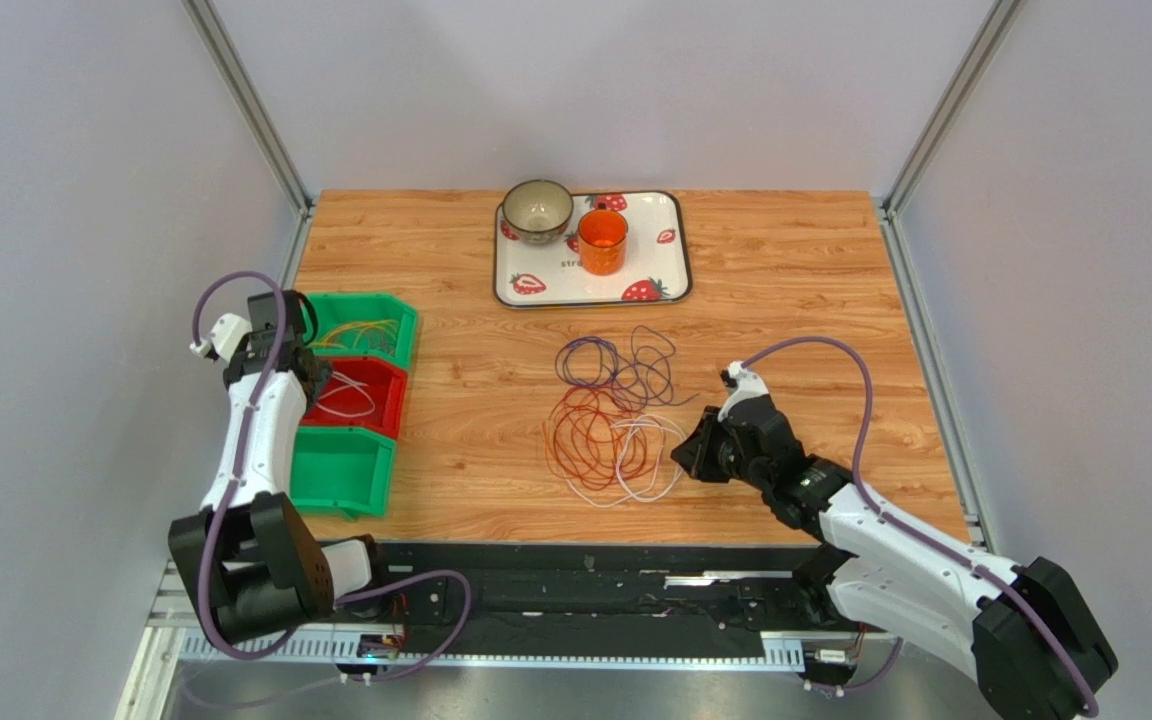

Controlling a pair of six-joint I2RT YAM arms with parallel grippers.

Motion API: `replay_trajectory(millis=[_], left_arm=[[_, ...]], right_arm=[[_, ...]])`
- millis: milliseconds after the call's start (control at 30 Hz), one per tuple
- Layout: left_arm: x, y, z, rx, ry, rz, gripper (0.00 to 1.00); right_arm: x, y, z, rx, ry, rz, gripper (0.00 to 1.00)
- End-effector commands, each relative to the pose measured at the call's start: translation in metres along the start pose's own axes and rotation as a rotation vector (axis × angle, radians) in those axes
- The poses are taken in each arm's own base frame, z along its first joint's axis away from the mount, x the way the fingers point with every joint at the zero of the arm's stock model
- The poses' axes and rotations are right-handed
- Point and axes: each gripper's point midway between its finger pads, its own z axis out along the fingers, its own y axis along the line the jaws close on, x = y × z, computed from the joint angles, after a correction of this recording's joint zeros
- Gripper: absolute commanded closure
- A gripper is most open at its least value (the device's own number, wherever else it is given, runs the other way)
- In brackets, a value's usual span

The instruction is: Untangle the cables

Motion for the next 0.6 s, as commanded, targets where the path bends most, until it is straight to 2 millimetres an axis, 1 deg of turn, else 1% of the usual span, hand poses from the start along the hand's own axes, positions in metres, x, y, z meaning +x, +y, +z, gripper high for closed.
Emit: replay_trajectory(millis=[0, 33, 100, 200, 233, 400, 500, 533, 567], left_arm=[[-0.029, -0.01, -0.027, 0.069, -0.081, -0.038, 0.59], [-0.033, -0.011, -0.031, 0.073, -0.088, -0.043, 0.59], [-0.034, -0.008, -0.037, 0.069, -0.087, -0.043, 0.59], [-0.04, -0.008, -0.048, 0.086, -0.112, -0.054, 0.58], [-0.044, -0.008, -0.051, 0.089, -0.125, -0.057, 0.56], [-0.049, -0.007, -0.057, 0.075, -0.125, -0.043, 0.55], [-0.05, -0.014, -0.067, 0.126, -0.117, -0.031, 0.55], [-0.052, -0.02, -0.074, 0.174, -0.12, -0.029, 0.55], [-0.052, -0.022, -0.077, 0.197, -0.12, -0.021, 0.55]], right_arm=[[-0.019, 0.013, -0.001, -0.032, -0.053, -0.01, 1.0], [-0.02, 0.013, -0.001, -0.033, -0.055, -0.01, 1.0], [-0.019, 0.013, -0.001, -0.031, -0.055, -0.009, 1.0], [-0.021, 0.014, -0.002, -0.035, -0.059, -0.01, 1.0], [-0.02, 0.013, -0.002, -0.031, -0.059, -0.007, 1.0], [-0.021, 0.013, -0.004, -0.036, -0.065, -0.008, 1.0], [-0.021, 0.012, -0.004, -0.033, -0.068, -0.004, 1.0], [-0.021, 0.012, -0.004, -0.034, -0.069, -0.004, 1.0], [-0.021, 0.012, -0.004, -0.032, -0.07, -0.002, 1.0]])
